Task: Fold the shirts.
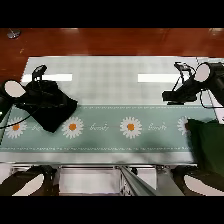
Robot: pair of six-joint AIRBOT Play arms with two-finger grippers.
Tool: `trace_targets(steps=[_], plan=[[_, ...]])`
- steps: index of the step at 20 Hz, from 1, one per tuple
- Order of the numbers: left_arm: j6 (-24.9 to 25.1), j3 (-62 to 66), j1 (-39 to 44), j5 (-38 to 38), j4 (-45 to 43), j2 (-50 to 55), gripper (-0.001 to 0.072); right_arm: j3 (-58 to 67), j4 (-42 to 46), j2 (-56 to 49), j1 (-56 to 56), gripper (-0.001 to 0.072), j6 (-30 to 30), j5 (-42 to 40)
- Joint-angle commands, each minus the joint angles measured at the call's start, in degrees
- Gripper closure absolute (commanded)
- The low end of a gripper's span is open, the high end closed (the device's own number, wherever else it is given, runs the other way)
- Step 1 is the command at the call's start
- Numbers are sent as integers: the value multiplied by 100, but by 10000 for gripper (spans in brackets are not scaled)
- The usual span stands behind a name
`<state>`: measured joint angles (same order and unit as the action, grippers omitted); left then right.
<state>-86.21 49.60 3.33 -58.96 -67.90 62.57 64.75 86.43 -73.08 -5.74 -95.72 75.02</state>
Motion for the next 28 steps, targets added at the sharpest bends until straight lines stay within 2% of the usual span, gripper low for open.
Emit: trace_targets(steps=[1, 14, 19, 20, 21, 22, 23, 24, 28], plan=[[-2, 7, 2, 2, -2, 2, 672, 0, 2, -2, -7, 688, 0, 0], [-2, 7, 2, 2, 0, 2, 673, 0, 2, -2, -7, 688, 0, -2], [0, 7, 2, 26, -2, 4, 673, 0, 11, -4, -7, 687, 0, -304], [0, -4, 2, 205, -26, 26, 672, 0, 68, -9, -7, 679, -11, -382], [-2, -4, 2, 350, -7, 70, 661, 0, 144, -9, -7, 532, -92, -551], [-2, -2, 4, 337, -4, 118, 453, 0, 223, -9, -4, 257, -114, -741], [2, 11, -2, 345, -79, 162, 31, 0, 302, -9, -4, 67, -111, -905], [22, 68, -26, 330, -361, 175, 3, 0, 404, -9, -4, 78, -114, -1025], [-363, 577, -474, 352, -2503, 166, 7, 0, 538, -9, -4, 79, -111, -1014]])
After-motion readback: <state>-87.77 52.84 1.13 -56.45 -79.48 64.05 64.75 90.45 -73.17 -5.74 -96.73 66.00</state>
